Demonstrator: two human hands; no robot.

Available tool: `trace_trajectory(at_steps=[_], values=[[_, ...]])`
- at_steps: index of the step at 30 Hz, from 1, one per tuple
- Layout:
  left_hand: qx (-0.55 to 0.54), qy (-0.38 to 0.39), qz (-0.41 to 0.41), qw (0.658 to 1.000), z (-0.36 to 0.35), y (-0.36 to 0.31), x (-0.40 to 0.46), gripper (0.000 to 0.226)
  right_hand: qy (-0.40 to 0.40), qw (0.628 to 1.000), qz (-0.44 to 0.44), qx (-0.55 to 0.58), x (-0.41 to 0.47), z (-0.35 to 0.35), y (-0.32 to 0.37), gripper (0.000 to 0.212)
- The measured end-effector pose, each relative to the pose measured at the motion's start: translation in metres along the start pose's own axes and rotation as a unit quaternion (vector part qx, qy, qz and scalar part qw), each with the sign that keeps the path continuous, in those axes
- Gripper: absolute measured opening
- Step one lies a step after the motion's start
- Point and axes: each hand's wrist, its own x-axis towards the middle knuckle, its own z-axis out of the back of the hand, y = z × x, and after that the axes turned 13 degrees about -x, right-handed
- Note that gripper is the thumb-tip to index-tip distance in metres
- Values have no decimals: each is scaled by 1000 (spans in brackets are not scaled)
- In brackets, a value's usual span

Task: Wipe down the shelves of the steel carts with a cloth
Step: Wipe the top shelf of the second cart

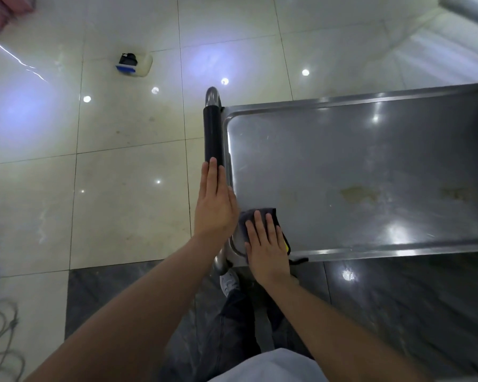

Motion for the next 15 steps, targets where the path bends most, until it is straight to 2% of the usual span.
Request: trace_trajectory(at_steps=[4,9,15], values=[[70,37,10,997,0,-9,-2,63,14,1000,9,-15,-14,1,-15,59],[102,23,6,995,-5,-13,-9,60,25,999,-19,-13,-12,4,-27,59],[127,29,12,991,-7,-9,-6,60,25,999,-41,25,79,24,-29,63]])
